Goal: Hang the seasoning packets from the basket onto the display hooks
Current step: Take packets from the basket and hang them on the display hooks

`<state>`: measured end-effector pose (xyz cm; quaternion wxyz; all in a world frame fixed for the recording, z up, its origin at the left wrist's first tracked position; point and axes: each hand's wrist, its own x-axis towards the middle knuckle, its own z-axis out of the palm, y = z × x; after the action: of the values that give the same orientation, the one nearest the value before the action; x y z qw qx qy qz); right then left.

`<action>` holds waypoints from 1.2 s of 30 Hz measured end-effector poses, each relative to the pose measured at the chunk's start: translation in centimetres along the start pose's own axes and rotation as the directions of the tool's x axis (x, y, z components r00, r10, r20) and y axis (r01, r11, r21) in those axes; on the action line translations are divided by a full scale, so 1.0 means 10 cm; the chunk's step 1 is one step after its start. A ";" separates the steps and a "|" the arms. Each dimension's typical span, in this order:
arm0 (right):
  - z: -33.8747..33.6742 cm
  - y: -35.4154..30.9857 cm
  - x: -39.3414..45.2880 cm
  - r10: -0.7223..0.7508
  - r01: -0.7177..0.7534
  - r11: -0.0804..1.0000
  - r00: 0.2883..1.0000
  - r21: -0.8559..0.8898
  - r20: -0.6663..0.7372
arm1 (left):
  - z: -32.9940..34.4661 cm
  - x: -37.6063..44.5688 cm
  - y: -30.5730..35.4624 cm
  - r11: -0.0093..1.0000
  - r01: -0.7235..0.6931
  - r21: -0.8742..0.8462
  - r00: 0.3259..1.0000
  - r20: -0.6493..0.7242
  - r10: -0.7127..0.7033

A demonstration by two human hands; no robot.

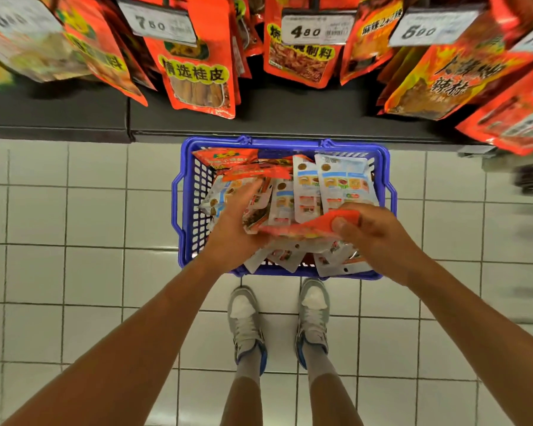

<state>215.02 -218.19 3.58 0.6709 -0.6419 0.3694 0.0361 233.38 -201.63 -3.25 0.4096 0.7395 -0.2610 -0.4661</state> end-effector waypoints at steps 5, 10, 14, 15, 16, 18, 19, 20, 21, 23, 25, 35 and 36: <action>-0.01 0.14 0.10 0.132 -0.106 0.960 0.987 0.261 -0.087 | 0.02 -0.09 0.07 0.971 0.194 -0.138 0.976 0.131 -0.176; -0.33 0.78 0.43 0.146 -0.292 0.888 0.911 -0.354 -0.386 | 0.03 -0.10 -0.10 0.915 0.296 -0.274 0.949 -0.024 -0.315; -0.56 1.38 0.60 0.307 -0.353 0.403 0.921 -0.844 -0.238 | 0.02 -0.10 -0.23 0.886 0.334 -0.322 0.922 -0.082 -0.378; -0.59 1.46 0.61 0.323 -0.316 0.304 0.922 -0.899 -0.214 | 0.04 -0.09 -0.25 0.888 0.342 -0.309 0.919 -0.085 -0.384; -0.62 1.52 0.63 0.320 -0.288 0.237 0.925 -0.928 -0.205 | 0.05 -0.10 -0.27 0.885 0.352 -0.304 0.915 -0.088 -0.395; -0.64 1.51 0.64 0.255 -0.258 0.204 0.945 -0.944 -0.203 | 0.06 -0.11 -0.28 0.871 0.364 -0.329 0.905 -0.095 -0.414; -0.64 1.45 0.64 0.189 -0.245 0.260 0.961 -0.934 -0.200 | 0.07 -0.11 -0.28 0.867 0.363 -0.342 0.903 -0.099 -0.418; -0.64 1.38 0.64 0.112 -0.222 0.352 0.974 -0.909 -0.194 | 0.06 -0.12 -0.27 0.864 0.364 -0.348 0.901 -0.103 -0.421; -0.63 1.28 0.62 0.037 -0.180 0.451 0.982 -0.874 -0.183 | 0.06 -0.13 -0.24 0.862 0.364 -0.352 0.899 -0.110 -0.424; -0.59 1.00 0.53 -0.080 -0.083 0.674 0.980 -0.734 -0.184 | 0.03 -0.16 -0.18 0.855 0.364 -0.371 0.892 -0.127 -0.434; -0.54 0.57 0.38 -0.068 -0.039 0.913 0.967 -0.407 -0.247 | -0.03 -0.19 -0.09 0.844 0.361 -0.397 0.879 -0.157 -0.450; -0.54 -1.23 -0.14 -0.046 0.250 0.873 0.897 0.418 -0.440 | -0.68 -0.53 1.29 0.813 0.164 -0.559 0.934 -0.177 -0.310; -0.53 -1.47 -0.24 -0.077 0.276 0.873 0.892 0.402 -0.445 | -0.79 -0.62 1.53 0.823 0.128 -0.553 0.942 -0.193 -0.276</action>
<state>218.59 -224.47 17.63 0.7083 -0.4914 0.4399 -0.2516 237.77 -202.10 14.53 0.5776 0.6754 0.0160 -0.4582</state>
